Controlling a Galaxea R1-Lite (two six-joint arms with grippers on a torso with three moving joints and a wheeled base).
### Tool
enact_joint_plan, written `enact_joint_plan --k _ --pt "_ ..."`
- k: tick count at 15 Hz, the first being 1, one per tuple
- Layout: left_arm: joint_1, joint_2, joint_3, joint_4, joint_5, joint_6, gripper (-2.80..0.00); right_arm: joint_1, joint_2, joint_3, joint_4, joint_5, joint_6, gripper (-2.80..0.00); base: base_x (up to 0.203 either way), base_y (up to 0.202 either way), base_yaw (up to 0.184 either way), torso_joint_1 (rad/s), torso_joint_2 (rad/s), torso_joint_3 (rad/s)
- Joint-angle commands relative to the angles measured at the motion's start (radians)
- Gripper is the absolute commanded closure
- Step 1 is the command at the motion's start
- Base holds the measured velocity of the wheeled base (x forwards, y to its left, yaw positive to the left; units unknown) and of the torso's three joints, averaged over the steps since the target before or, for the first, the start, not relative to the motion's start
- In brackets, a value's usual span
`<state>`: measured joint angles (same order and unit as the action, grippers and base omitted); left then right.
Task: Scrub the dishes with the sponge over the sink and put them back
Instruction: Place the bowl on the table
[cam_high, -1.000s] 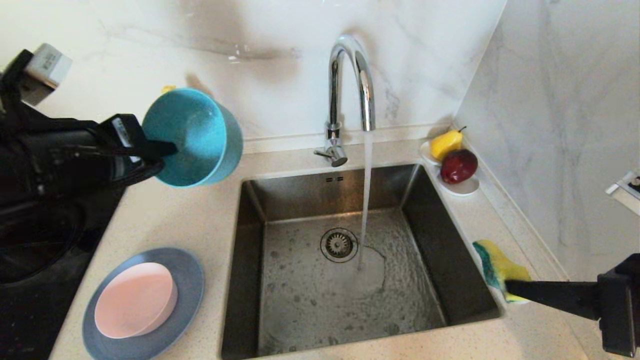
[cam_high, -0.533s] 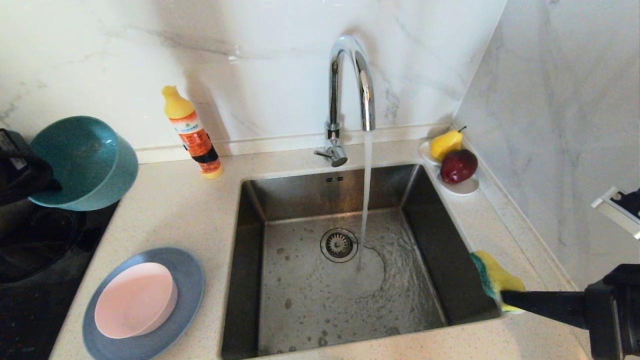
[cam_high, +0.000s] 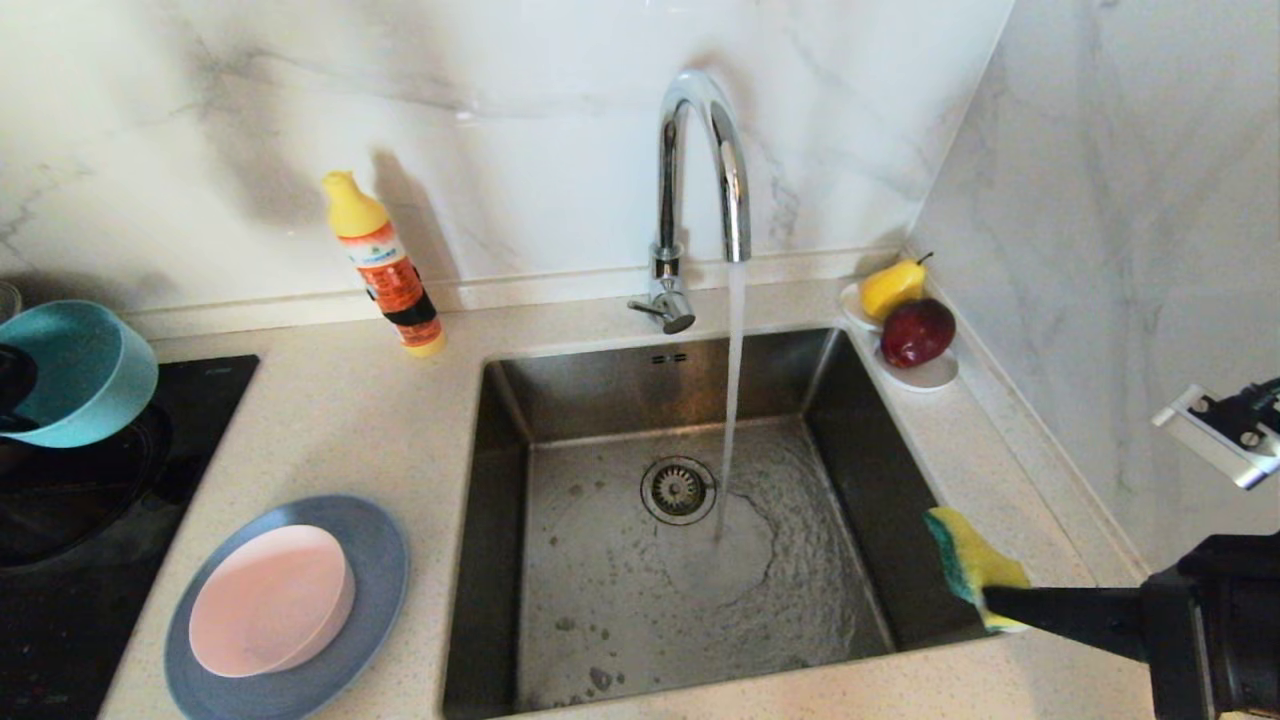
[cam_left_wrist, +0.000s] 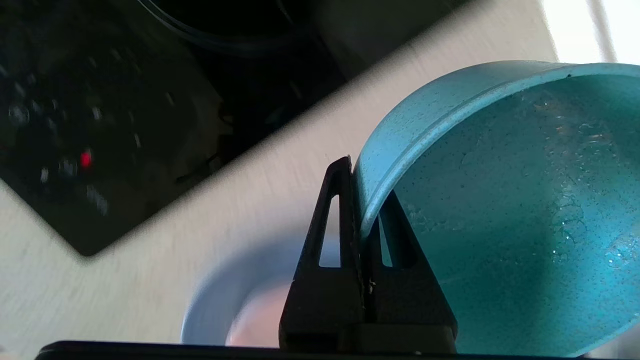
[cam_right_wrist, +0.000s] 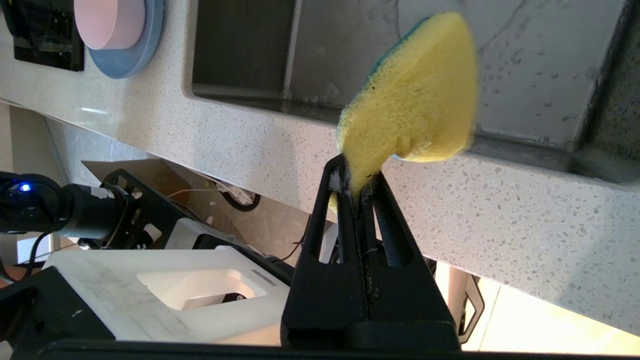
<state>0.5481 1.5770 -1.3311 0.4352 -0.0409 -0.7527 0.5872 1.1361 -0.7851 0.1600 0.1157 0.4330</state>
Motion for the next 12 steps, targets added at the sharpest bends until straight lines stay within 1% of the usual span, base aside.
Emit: enact_joint_plan --k 1,3,6,12 --pt "0.054 0.160 -0.008 -0.039 -0.002 -0.025 0.00 0.000 0.007 0.004 0.001 0.002 0.003 0.00 0.000 0.000 0.000 0.000 0.00 0.000" --pt "0.090 0.234 -0.031 -0.065 -0.001 -0.034 0.00 0.000 0.005 0.016 -0.009 0.010 0.003 0.00 0.000 0.000 0.000 0.000 0.00 0.000" --pt "0.137 0.327 -0.102 -0.072 -0.001 -0.036 0.00 0.009 0.004 0.024 -0.028 0.016 0.003 0.00 0.000 0.000 0.000 0.000 0.00 0.000" --pt "0.153 0.444 -0.181 -0.067 0.001 -0.054 0.00 0.013 -0.007 0.043 -0.028 0.022 0.003 0.00 0.000 0.000 0.000 0.000 0.00 0.000"
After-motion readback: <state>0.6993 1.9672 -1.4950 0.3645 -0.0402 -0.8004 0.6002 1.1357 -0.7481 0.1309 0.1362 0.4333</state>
